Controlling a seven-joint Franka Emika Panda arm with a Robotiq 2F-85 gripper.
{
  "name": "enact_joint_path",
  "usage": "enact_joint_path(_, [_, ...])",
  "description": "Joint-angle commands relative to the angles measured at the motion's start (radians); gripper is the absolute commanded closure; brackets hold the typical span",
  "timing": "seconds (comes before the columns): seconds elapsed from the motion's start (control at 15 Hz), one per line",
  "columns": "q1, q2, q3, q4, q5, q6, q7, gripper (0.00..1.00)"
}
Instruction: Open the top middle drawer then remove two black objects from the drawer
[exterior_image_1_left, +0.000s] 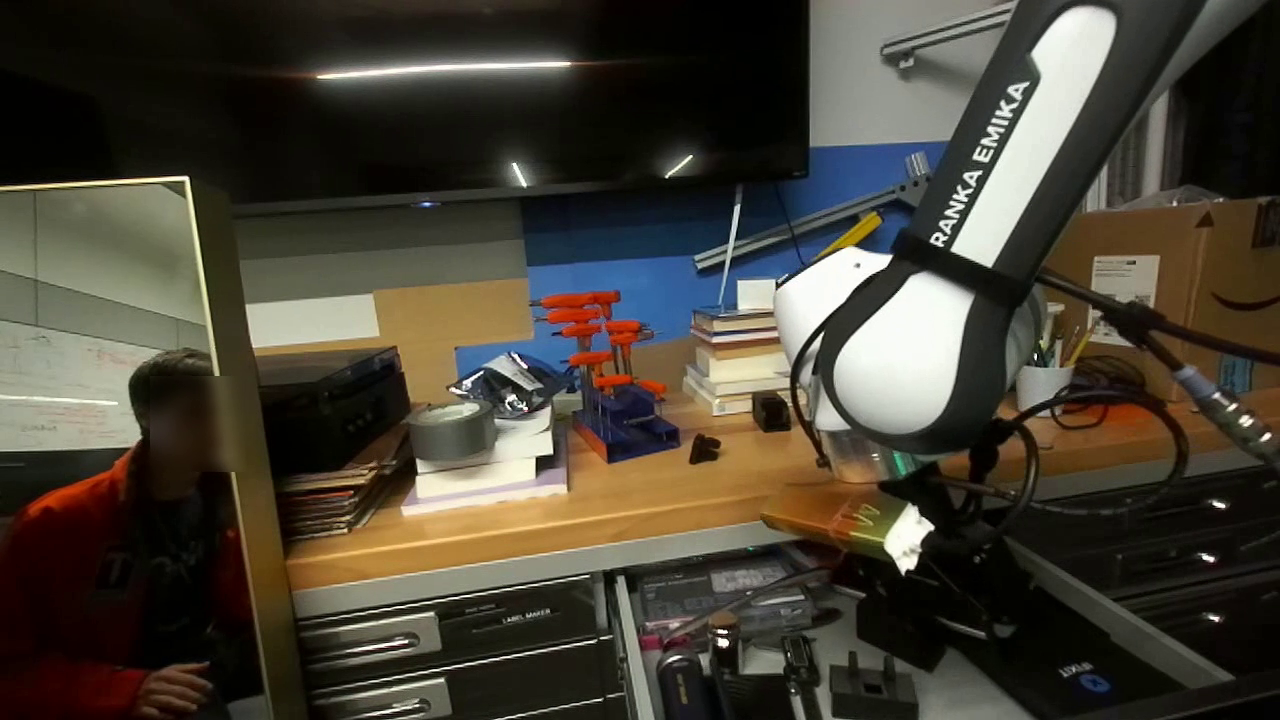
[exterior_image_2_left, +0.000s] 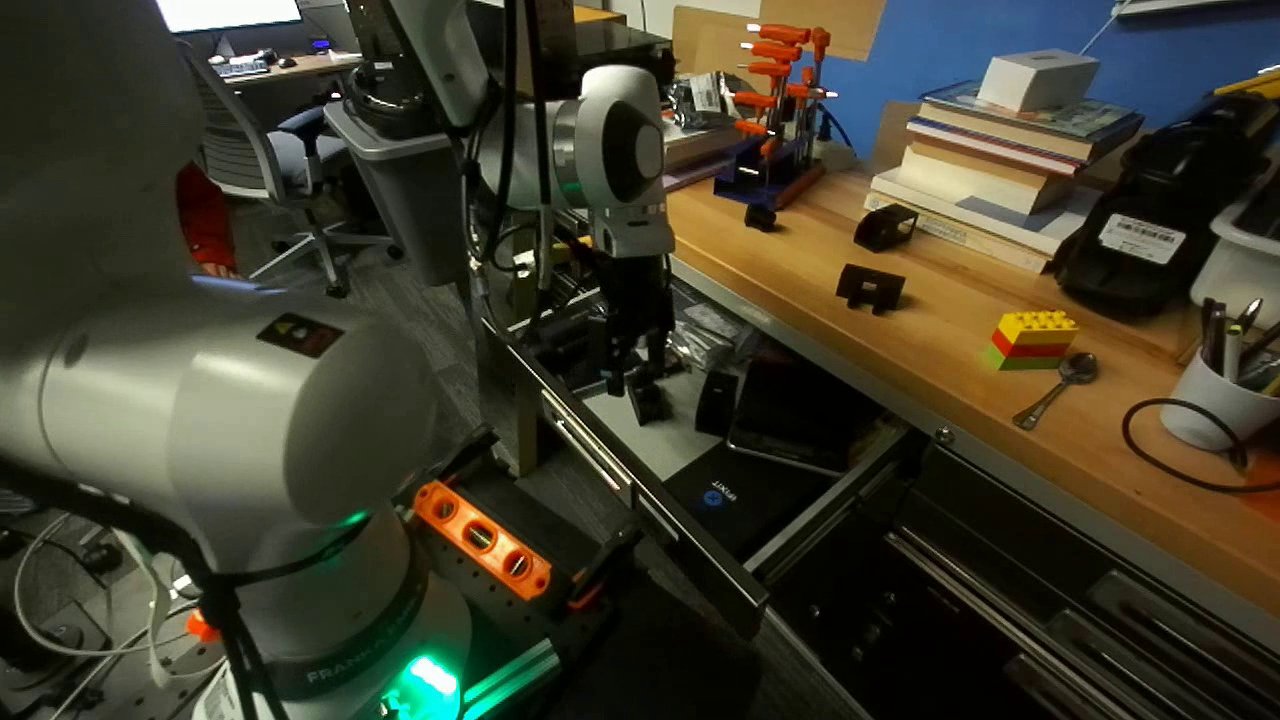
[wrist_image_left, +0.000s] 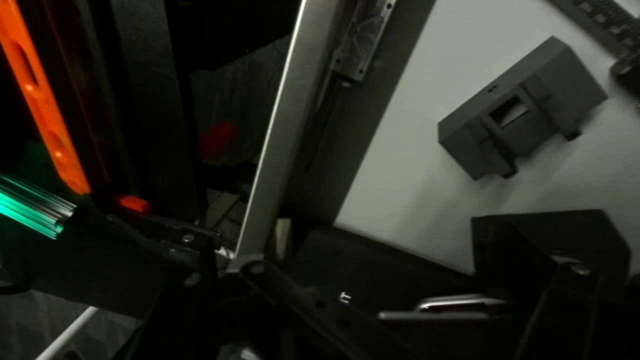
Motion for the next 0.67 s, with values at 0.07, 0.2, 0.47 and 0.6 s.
enact_joint_path(0.07, [-0.181, -0.061, 0.176, -0.014, 0.027, 0.1, -0.233, 0.0])
enact_joint_path(0.2, [-0.225, -0.056, 0.215, -0.027, 0.066, 0.175, -0.35, 0.0])
enact_joint_path(0.47, [-0.272, -0.032, 0.269, -0.053, 0.183, 0.295, -0.63, 0.0])
enact_joint_path(0.6, [-0.284, -0.012, 0.295, -0.062, 0.26, 0.334, -0.782, 0.0])
